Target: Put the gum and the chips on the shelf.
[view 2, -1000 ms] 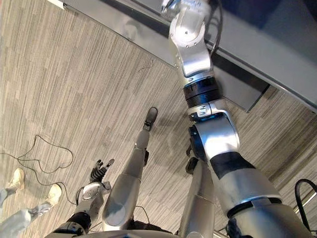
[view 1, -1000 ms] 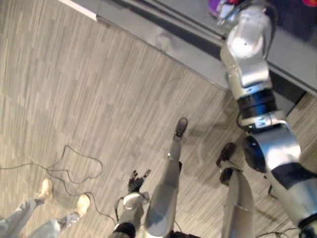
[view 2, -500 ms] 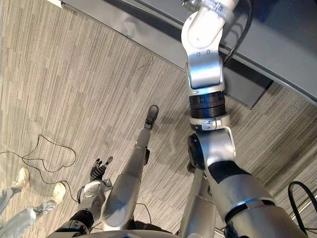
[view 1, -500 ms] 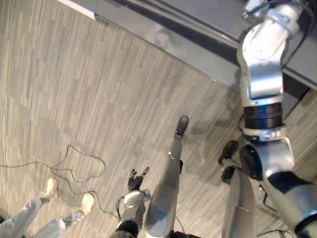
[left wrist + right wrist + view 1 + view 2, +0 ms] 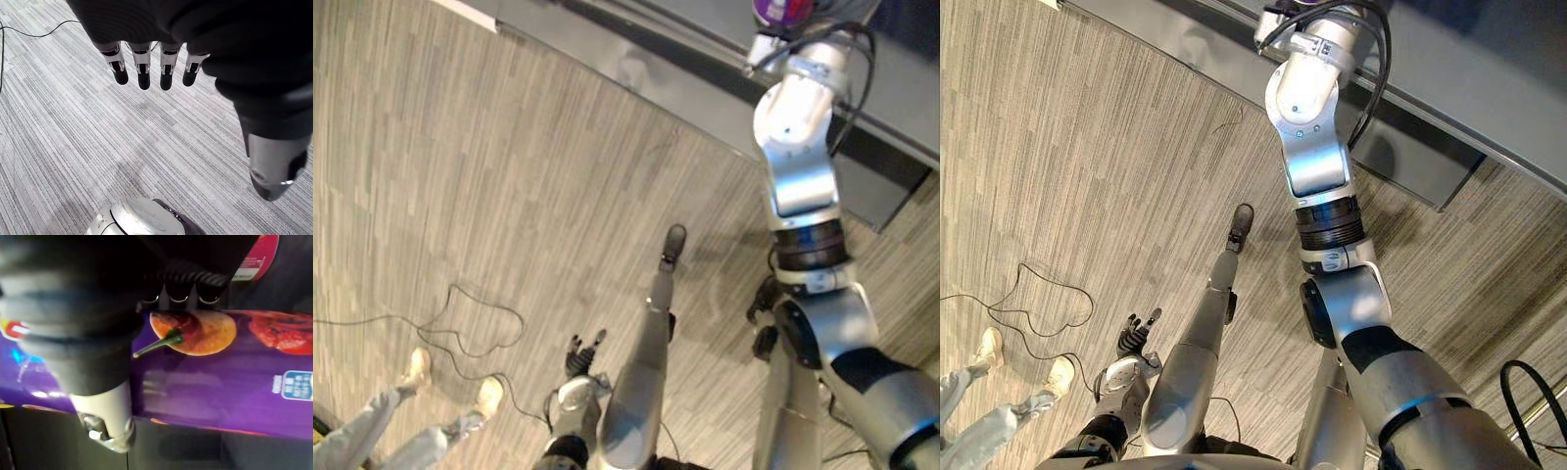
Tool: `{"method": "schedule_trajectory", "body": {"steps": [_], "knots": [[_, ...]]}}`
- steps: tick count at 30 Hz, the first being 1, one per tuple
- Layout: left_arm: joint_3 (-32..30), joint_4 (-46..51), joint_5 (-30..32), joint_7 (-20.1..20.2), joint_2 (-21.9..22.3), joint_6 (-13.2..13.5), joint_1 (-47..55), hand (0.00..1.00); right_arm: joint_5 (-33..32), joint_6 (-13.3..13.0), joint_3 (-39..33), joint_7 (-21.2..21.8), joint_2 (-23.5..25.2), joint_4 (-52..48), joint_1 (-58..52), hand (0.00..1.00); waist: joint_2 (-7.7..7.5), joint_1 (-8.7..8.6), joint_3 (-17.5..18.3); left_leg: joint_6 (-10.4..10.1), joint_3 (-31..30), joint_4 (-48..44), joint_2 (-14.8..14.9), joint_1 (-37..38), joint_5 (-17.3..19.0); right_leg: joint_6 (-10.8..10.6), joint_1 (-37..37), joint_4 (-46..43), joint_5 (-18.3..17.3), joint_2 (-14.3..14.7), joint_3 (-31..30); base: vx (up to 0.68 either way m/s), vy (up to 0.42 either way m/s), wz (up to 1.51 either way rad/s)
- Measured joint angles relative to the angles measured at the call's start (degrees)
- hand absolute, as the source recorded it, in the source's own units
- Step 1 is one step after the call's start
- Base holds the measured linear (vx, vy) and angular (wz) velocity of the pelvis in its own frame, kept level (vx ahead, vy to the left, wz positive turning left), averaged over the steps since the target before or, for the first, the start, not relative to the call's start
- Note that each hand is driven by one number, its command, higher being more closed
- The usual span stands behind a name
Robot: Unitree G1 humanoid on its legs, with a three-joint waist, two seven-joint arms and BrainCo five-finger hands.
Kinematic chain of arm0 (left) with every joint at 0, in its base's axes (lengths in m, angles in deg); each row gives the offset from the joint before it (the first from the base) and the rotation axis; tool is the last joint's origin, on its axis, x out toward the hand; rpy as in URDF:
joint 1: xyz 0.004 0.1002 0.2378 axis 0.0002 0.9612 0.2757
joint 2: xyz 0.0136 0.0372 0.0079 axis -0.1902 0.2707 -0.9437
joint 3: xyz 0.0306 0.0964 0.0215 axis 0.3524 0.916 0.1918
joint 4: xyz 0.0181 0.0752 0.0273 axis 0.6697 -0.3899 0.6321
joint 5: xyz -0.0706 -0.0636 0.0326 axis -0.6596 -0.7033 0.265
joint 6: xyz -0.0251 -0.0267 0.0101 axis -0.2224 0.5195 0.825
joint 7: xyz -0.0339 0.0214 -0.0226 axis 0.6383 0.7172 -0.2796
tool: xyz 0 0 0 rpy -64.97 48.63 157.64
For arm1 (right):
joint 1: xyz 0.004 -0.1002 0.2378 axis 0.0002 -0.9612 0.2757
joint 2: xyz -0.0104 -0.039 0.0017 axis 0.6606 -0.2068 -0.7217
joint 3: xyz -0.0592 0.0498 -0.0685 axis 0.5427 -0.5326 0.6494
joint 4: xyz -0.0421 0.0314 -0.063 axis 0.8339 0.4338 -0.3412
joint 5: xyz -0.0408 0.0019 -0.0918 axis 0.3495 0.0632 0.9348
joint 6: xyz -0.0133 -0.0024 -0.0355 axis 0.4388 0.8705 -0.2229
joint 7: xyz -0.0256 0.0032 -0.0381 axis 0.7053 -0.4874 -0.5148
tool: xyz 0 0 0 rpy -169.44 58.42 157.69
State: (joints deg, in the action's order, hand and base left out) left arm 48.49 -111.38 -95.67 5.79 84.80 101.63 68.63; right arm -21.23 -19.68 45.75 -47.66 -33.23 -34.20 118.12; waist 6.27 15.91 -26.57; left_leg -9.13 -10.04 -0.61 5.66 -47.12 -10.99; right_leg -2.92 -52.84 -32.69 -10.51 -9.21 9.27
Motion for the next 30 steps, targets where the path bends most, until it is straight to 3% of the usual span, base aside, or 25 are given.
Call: {"method": "schedule_trajectory", "body": {"steps": [23,24,30], "knots": [[-0.01,-0.01,-0.04,0.02,0.41,0.57,-0.20,0.00,2.25,-3.07,1.52,-1.77,-1.58,2.67,2.71,1.00,0.09,1.28,0.06,-0.25,0.59,0.01,-0.18,-3.90,-0.47,0.43,-5.20,-2.65,-1.17,-0.53,-0.37,-0.01,-0.049,0.02],[-0.01,-0.01,-0.05,0.02,0.46,0.57,-0.25,0.00,2.29,-3.33,1.55,-1.77,-1.57,2.67,2.65,0.00,0.09,1.37,0.06,-0.26,0.65,0.01,-0.17,-3.94,-0.49,0.43,-5.29,-2.68,-1.17,-0.53,-0.40,-0.01,-0.046,-0.03],[-0.01,-0.01,-0.06,0.02,0.54,0.55,-0.42,0.00,2.06,-1.20,1.63,-1.29,-1.56,3.50,-0.83,0.00,0.10,1.53,0.06,-0.38,0.68,-0.01,-0.20,-3.96,-0.59,0.43,-5.42,-2.93,-1.17,-0.54,-0.48,-0.01,-0.048,0.00]]}}
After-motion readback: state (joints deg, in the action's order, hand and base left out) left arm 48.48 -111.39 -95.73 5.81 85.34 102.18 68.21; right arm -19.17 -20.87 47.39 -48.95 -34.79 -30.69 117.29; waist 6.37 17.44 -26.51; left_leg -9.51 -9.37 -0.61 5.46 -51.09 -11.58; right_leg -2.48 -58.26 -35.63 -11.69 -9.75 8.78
